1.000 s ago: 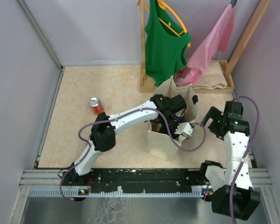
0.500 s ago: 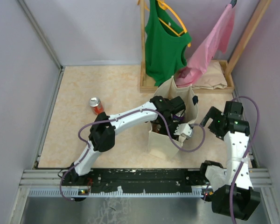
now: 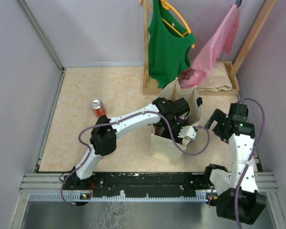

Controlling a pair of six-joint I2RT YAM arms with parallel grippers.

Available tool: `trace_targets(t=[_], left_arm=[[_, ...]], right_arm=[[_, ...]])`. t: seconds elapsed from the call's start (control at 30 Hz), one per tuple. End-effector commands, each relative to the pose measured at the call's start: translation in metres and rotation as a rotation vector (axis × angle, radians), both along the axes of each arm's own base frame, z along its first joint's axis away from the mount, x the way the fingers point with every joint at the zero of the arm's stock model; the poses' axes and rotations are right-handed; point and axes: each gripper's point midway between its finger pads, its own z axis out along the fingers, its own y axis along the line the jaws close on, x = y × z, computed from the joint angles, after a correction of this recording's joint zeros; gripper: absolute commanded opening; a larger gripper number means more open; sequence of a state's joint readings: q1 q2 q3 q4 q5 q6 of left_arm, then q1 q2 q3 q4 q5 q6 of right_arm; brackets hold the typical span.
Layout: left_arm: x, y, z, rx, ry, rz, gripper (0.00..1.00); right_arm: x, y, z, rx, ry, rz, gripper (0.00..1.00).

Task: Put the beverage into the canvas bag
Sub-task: Place the drink in the canvas bag, then pick up the drink from the center of the board.

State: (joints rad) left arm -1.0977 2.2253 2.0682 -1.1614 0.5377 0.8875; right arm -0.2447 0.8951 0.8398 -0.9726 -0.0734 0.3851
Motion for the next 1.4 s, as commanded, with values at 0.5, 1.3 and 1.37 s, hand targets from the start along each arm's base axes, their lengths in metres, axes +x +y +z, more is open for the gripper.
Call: trace_targets(t=[0.5,1.3,1.37], left_arm=[[0.035,-0.025,0.142,-0.418,-0.159,0.098,0.88],[0.069,0.312,0.107,-0.057,-0.211,0.873,1.0],[0.051,0.335,0.082,0.037,-0.155,0.916,1.0]], right_arm=[[0.024,-0.004,0.024,-0.002,-0.093,0.004,0.99],[0.045,-0.017,0.029,-0.054,-0.085,0.011,0.99],[0.047,-0.019,0.03,-0.061,-0.084,0.019,0.99]])
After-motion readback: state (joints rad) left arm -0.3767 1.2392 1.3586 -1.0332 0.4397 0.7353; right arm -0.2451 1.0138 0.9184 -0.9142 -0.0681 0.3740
